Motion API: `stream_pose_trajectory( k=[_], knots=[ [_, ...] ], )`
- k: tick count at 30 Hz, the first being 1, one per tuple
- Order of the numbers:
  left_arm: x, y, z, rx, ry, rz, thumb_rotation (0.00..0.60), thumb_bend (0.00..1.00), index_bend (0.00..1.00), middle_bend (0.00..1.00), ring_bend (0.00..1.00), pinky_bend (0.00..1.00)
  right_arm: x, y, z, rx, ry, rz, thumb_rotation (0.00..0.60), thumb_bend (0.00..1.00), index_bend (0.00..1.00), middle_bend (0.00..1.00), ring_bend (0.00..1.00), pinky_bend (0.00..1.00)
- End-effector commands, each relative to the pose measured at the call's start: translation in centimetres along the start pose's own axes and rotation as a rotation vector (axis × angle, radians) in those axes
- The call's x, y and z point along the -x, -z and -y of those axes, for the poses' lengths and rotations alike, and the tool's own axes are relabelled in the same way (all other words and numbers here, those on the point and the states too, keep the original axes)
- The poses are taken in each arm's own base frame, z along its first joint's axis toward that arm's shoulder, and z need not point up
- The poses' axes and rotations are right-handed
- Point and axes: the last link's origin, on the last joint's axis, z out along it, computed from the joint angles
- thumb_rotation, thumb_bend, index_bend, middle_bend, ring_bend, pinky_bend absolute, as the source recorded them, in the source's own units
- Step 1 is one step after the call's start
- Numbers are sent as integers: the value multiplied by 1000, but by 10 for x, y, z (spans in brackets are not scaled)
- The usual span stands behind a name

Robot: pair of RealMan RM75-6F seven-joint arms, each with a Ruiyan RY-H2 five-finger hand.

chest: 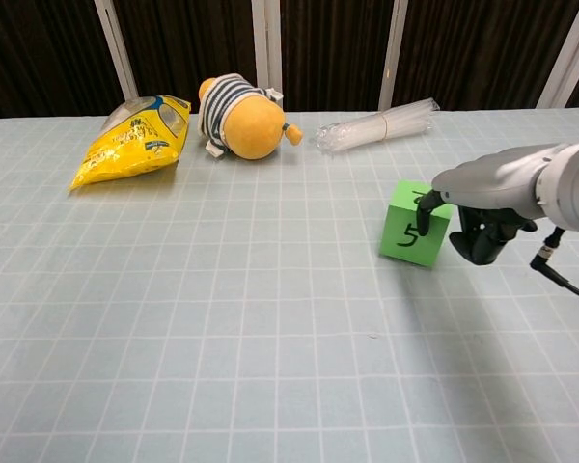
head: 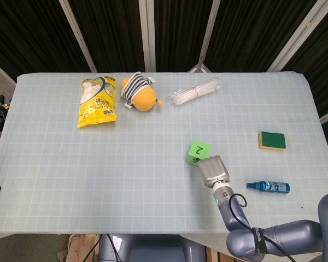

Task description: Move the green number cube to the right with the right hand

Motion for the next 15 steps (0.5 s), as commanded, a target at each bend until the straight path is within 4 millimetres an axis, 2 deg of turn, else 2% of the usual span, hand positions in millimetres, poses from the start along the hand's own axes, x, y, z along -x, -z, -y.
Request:
stream_pose_trajectory(
  k=[1, 15],
  knots=[
    [0, 0, 0, 1, -2, 0, 600, 361, 12, 0, 0, 0, 5, 0, -10, 13, -12, 10, 600, 714, 269, 884, 881, 751],
    [0, 0, 0, -3, -2, -1, 600, 361, 12, 0, 0, 0, 19, -9, -54, 93, -88, 57, 600, 714, 269, 884, 881, 751]
  ],
)
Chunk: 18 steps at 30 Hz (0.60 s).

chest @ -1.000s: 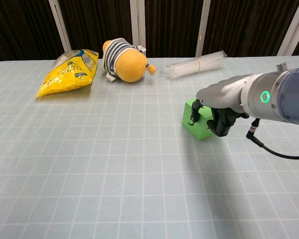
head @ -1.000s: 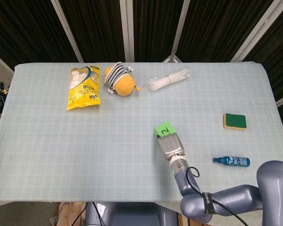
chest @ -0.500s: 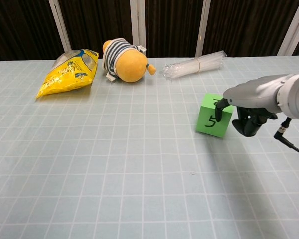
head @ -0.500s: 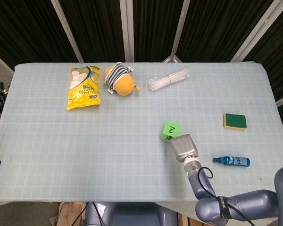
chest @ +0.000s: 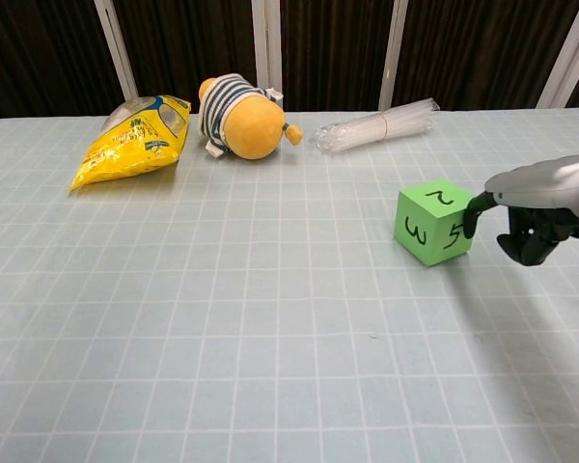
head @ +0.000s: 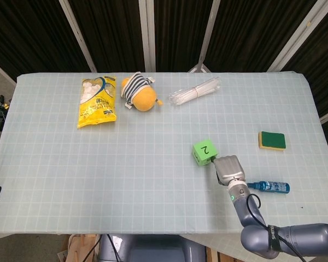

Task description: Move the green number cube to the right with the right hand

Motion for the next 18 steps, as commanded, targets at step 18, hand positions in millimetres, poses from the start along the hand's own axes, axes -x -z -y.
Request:
stream_pose_trajectory(
  k=[18],
  knots=[
    [2, -1, -1, -2, -21, -1, 600, 361, 12, 0, 0, 0, -8, -19, -30, 45, -52, 35, 600, 713, 269, 884, 881, 751]
  ],
)
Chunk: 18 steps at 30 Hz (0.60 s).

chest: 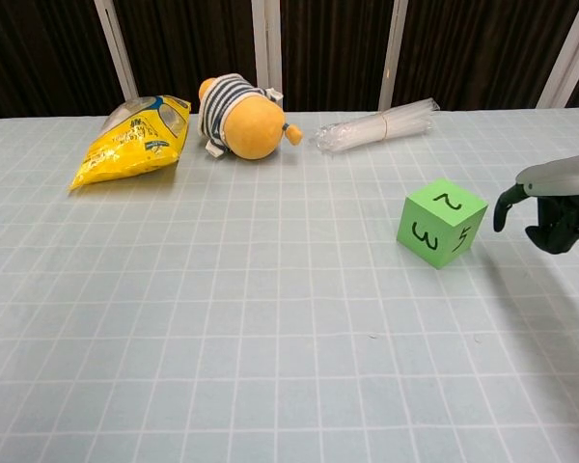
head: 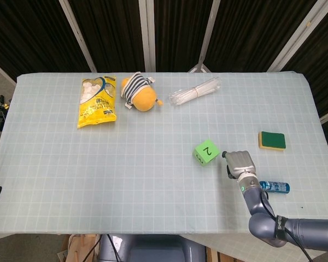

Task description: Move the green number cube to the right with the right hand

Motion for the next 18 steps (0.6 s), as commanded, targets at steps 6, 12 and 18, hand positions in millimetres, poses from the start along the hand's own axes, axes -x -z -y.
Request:
stream_pose_trajectory(
  k=[6, 12, 18],
  knots=[
    [1, -1, 0, -3, -3, 2, 600, 361, 12, 0, 0, 0, -6, 8, -1, 10, 5, 7, 600, 715, 269, 884, 881, 751],
    [1, -1, 0, -2, -3, 3, 600, 361, 12, 0, 0, 0, -4, 18, -2, 31, 36, 31, 600, 714, 269, 884, 881, 751],
    [1, 0, 0, -4, -1, 5, 600, 361, 12, 0, 0, 0, -1, 24, 3, -1, 34, 32, 600, 714, 269, 884, 881, 751]
  ],
)
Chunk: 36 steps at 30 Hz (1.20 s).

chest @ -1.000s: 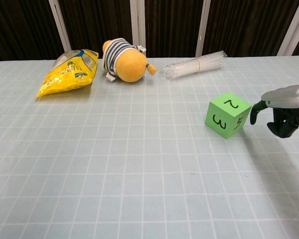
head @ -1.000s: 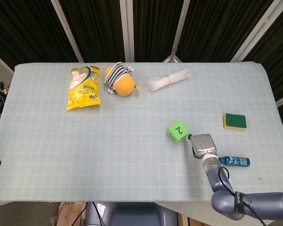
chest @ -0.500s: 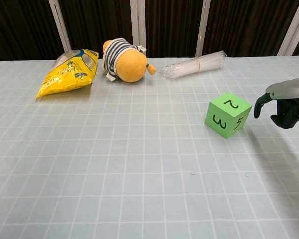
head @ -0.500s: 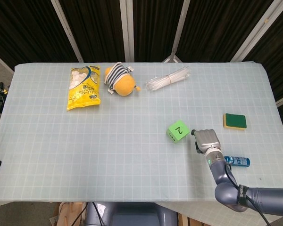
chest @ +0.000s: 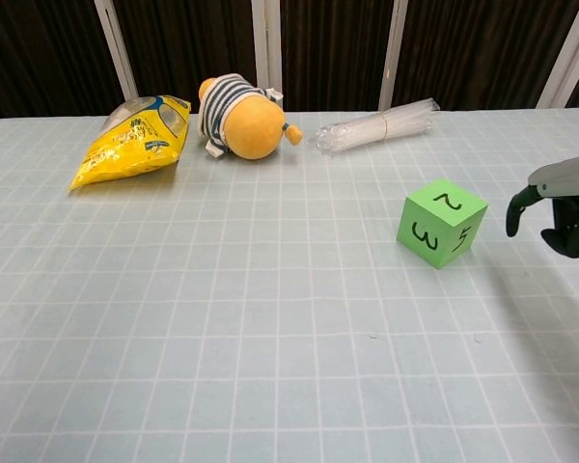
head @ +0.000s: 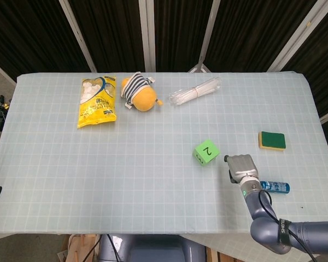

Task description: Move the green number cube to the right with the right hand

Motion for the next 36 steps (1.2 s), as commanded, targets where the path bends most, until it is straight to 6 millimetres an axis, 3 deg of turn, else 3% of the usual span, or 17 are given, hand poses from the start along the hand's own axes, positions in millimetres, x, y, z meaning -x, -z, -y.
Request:
stream_pose_trajectory(
  k=[1, 19, 36],
  knots=[
    [0, 0, 0, -4, 1, 1, 600, 361, 12, 0, 0, 0, 1, 1, 2, -14, 0, -8, 600, 714, 269, 884, 881, 751],
    [-1, -1, 2, -18, 9, 6, 600, 361, 12, 0, 0, 0, 0, 4, 23, -85, -9, -57, 600, 714, 257, 884, 881, 751],
    [-1, -2, 3, -21, 12, 4, 600, 361, 12, 0, 0, 0, -7, -16, 23, -53, -50, -36, 600, 714, 251, 884, 881, 751]
  ],
)
